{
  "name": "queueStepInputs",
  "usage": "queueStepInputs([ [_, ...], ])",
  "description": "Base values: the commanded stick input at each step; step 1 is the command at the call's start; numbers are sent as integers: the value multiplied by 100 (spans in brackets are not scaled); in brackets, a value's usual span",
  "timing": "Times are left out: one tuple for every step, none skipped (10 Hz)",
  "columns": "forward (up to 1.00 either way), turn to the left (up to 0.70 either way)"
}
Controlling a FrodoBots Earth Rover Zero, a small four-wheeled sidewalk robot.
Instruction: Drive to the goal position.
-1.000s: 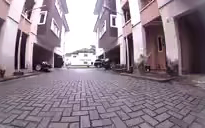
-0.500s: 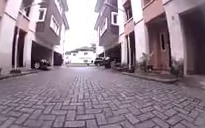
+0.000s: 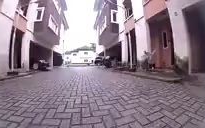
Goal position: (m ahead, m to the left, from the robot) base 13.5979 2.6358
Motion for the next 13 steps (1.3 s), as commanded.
queueStepInputs([
  [50, 0],
  [50, 0],
  [50, 0],
  [50, 0],
  [50, 0],
  [50, 0],
  [50, 0],
  [50, 0],
  [50, 0],
  [50, 0],
  [50, 0],
  [50, 0],
  [50, 0],
])
